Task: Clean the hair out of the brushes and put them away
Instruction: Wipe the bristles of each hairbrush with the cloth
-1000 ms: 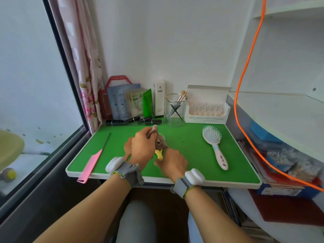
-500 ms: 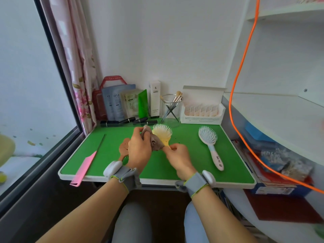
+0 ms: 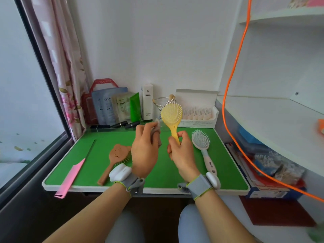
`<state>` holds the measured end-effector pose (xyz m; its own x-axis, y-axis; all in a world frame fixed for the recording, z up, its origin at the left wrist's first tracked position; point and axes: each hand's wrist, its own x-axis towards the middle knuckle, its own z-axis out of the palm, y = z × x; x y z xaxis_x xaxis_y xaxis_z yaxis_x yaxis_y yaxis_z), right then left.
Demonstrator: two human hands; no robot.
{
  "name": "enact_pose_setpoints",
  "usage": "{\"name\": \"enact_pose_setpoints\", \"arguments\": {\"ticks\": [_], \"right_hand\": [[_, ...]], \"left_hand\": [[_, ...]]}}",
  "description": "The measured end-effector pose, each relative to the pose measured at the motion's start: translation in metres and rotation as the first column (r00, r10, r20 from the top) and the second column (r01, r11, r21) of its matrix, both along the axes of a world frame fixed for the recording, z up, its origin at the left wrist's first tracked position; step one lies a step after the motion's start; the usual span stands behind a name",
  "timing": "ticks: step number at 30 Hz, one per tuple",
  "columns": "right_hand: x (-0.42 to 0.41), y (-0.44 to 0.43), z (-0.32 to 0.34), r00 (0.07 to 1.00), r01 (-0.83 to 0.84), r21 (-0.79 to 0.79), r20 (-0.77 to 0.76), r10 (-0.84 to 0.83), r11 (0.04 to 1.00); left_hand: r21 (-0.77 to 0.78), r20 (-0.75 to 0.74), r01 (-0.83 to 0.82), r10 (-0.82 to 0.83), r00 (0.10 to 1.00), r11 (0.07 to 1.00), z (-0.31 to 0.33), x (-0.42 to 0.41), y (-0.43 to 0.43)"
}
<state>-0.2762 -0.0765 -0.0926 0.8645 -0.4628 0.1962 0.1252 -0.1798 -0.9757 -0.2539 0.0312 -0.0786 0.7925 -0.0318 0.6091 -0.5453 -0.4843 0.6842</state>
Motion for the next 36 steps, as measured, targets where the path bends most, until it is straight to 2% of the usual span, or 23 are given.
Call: {"name": "enact_pose_setpoints", "arguments": {"ticks": [5,10,12,16,22,25,27,29,33,36], "right_hand": [[0.005,-0.005,0.004,0.997,0.07,-0.02,0.033,-0.069,0.997],[0.007,-0.008,0.003,0.995,0.083,0.021,0.051,-0.084,0.996],[0.007,-0.008,0.002,0.992,0.123,-0.031,0.041,-0.122,0.992],[0.005,-0.006,-0.001,0.982,0.191,-0.188,0.023,-0.19,0.963],[0.007,-0.011,-0.003,0.978,0.206,-0.123,-0.003,-0.208,0.971],[0.006,-0.007,-0.006,0.98,0.197,-0.132,0.004,-0.199,0.971],[0.007,-0.003,-0.006,0.98,0.197,-0.133,0.014,-0.197,0.971],[0.008,-0.003,-0.005,0.978,0.21,-0.126,0.017,-0.209,0.97],[0.007,-0.006,-0.009,0.974,0.225,-0.137,0.009,-0.226,0.965],[0.007,-0.007,-0.009,0.973,0.229,-0.16,0.006,-0.231,0.96]], "left_hand": [[0.176,0.196,0.092,-0.126,0.973,0.98,-0.009,-0.003,-0.011],[0.257,0.223,0.101,-0.16,0.962,0.961,-0.015,0.002,-0.023],[0.287,0.21,0.086,-0.15,0.966,0.954,-0.014,0.007,-0.029],[0.265,0.221,0.058,-0.12,0.968,0.962,-0.011,0.014,-0.041],[0.288,0.273,0.132,-0.214,0.938,0.948,-0.017,0.009,-0.04],[0.158,0.235,0.081,-0.117,0.965,0.984,-0.005,0.017,-0.042],[0.134,0.24,0.002,-0.035,0.97,0.991,0.001,0.02,-0.046],[0.168,0.26,-0.018,-0.027,0.965,0.986,-0.001,0.016,-0.049],[0.303,0.3,0.015,-0.11,0.948,0.953,-0.007,0.011,-0.047],[0.262,0.297,-0.066,-0.016,0.955,0.963,0.003,0.018,-0.051]]}}
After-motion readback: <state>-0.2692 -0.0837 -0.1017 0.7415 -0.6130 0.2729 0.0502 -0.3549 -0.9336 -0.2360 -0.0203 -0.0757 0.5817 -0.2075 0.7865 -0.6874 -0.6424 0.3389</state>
